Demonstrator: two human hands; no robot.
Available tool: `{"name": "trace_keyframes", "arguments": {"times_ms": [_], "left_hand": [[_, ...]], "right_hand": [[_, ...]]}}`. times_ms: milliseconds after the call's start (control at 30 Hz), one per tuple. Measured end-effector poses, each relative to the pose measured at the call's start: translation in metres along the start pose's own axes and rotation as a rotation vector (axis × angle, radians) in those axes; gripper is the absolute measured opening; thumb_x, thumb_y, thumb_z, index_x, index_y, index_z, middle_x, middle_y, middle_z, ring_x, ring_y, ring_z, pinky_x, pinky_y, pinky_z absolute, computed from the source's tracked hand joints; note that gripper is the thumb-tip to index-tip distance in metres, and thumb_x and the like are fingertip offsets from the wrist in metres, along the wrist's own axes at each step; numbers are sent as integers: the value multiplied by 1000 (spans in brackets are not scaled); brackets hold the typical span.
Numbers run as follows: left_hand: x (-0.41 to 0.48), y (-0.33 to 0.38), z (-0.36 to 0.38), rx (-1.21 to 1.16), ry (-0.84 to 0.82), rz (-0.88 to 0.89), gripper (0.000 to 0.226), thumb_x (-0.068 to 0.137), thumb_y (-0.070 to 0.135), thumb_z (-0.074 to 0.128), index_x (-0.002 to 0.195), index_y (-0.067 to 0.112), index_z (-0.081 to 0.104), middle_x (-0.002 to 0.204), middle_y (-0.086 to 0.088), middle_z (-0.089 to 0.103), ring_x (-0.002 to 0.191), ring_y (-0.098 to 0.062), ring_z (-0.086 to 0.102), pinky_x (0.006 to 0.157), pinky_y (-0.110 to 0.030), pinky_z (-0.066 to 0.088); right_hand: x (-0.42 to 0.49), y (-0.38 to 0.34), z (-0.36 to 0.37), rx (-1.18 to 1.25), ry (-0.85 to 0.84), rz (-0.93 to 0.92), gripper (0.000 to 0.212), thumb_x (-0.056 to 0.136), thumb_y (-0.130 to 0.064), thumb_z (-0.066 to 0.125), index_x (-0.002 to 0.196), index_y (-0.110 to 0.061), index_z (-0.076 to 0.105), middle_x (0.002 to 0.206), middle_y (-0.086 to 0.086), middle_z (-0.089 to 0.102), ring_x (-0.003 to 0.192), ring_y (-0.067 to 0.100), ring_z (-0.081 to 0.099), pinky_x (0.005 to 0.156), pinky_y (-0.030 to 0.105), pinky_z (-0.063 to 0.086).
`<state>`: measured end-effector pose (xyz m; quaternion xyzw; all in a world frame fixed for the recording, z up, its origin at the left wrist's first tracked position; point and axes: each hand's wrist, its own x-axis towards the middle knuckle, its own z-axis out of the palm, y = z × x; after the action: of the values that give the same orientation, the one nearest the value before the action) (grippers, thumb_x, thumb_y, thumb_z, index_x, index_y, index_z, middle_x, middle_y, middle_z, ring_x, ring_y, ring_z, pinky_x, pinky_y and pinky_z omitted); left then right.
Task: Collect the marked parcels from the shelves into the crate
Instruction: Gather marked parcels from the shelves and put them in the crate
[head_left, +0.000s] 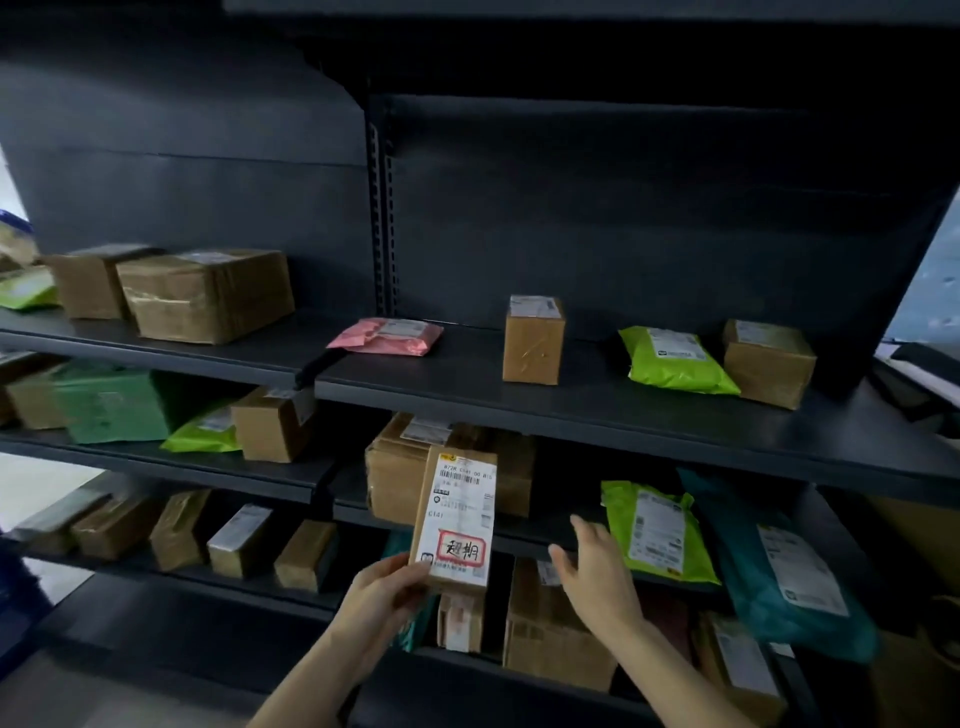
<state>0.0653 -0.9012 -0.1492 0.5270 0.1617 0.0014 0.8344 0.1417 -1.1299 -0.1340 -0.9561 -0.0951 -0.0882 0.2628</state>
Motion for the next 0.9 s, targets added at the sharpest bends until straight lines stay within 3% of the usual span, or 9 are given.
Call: {"name": "trace_keyframes", "arguments": {"times_ms": [100,200,567,733,900], "left_hand": [[-11,13,-17,7,12,17,24,85,1,59,107,-7,61,102,-23,71,97,-33,66,90,-40,50],[-19,22,-32,26,27,33,20,86,1,58,104,-4,63,99,-20,73,98,-33,66,96,-45,47],[-6,26,-65,-19,44,24,19,87,-1,53,105,0,60,97,-16,73,86,-25,72,62,-27,59],[15,26,-80,-25,69,23,26,87,2,55,113,-2,57,103,-19,71,89,-27,71,60,-29,58],[43,25,-89,-85,126,30,35,85,1,56,120,-6,52,104,-21,70,96,-31,67,74,-34,51]], "right_hand": [[-10,-21,2,6,-5,-3,55,96,-37,44,143,-12,30,139,6,42,129,20,39,102,28,38],[-16,-34,7,11,-29,-7,56,96,-37,45,143,-12,30,140,6,42,129,20,40,103,34,41],[-4,-30,36,6,-101,54,56,96,-38,45,144,-13,30,143,6,40,132,19,38,102,27,36],[24,-21,58,25,-141,92,55,96,-37,44,143,-13,30,142,7,39,131,20,38,103,30,37],[64,-19,81,-28,-158,72,54,96,-37,42,143,-14,31,143,6,39,132,19,37,102,29,40]]}}
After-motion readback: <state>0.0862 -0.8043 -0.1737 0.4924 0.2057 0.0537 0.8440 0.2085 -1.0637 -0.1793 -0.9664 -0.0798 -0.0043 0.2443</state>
